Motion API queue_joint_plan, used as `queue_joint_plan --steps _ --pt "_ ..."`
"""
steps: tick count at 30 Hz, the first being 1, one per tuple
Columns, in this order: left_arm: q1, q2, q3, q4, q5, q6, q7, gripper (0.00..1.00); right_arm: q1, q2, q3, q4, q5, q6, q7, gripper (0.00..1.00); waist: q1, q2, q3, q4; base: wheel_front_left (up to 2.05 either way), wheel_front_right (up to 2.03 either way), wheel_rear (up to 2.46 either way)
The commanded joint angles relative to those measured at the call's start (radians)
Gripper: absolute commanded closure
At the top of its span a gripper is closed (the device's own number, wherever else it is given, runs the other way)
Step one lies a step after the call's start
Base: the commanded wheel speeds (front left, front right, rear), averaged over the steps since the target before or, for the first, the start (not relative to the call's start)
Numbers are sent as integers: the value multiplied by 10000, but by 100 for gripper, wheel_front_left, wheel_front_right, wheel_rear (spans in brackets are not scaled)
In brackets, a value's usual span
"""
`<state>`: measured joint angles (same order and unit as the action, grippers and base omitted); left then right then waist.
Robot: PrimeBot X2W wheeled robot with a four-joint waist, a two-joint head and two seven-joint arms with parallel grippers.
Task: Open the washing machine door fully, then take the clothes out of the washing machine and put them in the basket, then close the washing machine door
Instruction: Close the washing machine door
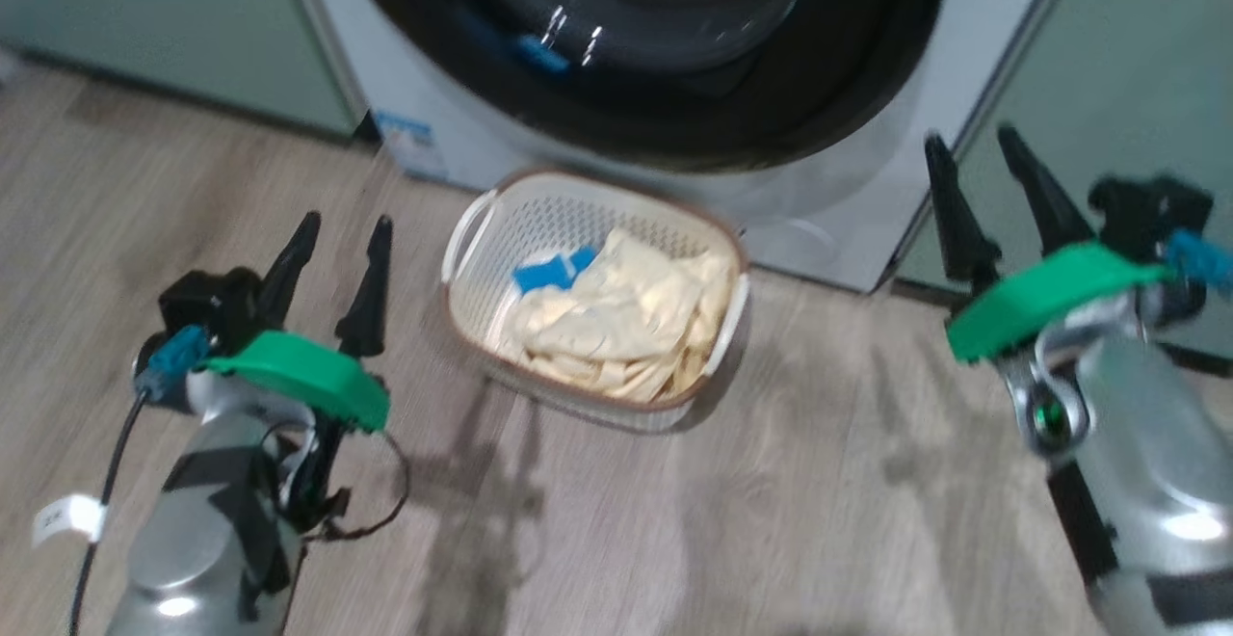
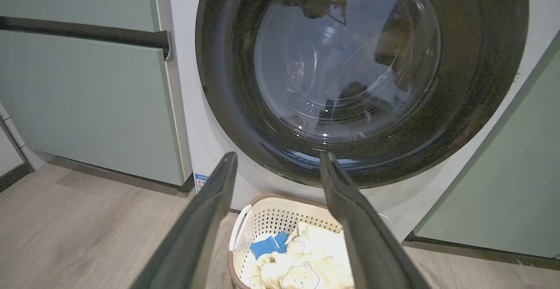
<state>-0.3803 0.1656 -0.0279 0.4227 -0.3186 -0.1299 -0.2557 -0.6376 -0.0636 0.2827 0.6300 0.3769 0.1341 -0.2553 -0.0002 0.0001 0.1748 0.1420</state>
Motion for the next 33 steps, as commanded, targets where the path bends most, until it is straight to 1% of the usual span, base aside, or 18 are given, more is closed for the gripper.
queue_joint_plan --steps 1,8,15,23,33 --pt "-10 492 404 -199 -60 -8 -61 0 94 133 -65 -382 -98 -34 -65 0 2 -1 -496 -383 0 0 0" --pt "531 793 352 37 -211 -8 -61 0 1613 133 -959 -1067 -782 -34 -65 0 2 -1 -1214 -965 0 0 0" --pt "946 1012 277 -81 -347 -8 -61 0 3008 133 -1774 -2092 -1394 -34 -65 0 2 -1 -1493 -1413 0 0 0" --pt "1433 969 601 15 -364 -8 -61 0 4337 133 -2587 -3091 -1319 -34 -65 0 2 -1 -1848 -1781 0 0 0" --pt "1726 825 786 236 -372 -8 -61 0 5500 133 -3317 -3741 -1104 -34 -65 0 2 -1 -2167 -1922 0 0 0"
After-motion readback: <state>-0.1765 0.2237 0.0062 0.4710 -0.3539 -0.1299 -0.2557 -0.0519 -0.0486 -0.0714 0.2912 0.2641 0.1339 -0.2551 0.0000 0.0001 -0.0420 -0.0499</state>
